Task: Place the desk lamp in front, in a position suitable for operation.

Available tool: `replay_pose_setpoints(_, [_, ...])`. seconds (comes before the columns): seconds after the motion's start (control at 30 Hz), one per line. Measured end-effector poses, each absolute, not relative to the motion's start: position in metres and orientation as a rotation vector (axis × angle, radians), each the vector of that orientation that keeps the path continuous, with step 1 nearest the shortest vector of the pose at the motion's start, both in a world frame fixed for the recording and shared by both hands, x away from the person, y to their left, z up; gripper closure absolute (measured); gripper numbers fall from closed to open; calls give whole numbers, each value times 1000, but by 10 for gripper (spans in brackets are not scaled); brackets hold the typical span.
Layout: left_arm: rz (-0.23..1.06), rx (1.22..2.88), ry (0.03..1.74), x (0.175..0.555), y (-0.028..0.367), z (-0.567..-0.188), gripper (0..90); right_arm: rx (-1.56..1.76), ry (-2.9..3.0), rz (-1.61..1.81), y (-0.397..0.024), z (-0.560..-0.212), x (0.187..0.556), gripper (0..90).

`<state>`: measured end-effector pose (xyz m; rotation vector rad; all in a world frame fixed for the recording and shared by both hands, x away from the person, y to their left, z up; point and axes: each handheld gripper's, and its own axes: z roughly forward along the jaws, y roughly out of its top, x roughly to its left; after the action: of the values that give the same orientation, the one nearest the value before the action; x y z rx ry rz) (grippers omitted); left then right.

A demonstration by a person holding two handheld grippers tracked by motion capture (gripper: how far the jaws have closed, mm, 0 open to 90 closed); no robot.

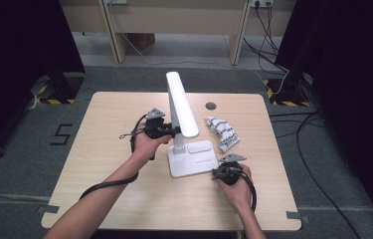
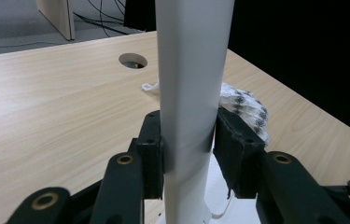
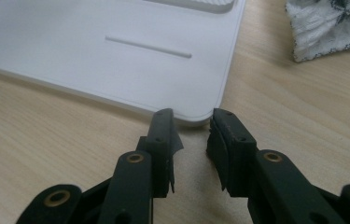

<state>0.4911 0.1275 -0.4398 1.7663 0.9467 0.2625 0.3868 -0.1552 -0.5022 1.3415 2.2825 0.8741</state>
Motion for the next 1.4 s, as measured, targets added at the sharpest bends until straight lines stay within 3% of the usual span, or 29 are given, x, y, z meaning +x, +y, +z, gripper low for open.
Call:
replay_pose_setpoints(0.73, [247,1769,920,450,159,-442,655,1375,2223,875,-135,-505,421,858])
replay_pose_setpoints(1.1, [311,1706,989,449,171,-441,571,1356,2209,895,-113,-507,433,860])
replay_pose_setpoints(1.3, [347,1704,980,448,171,-439,699,1346,2215,909,-105,-508,437,865])
replay_pose_setpoints(1.4, [371,1699,1001,443,172,-439,714,1350,2214,912,-102,-508,438,870])
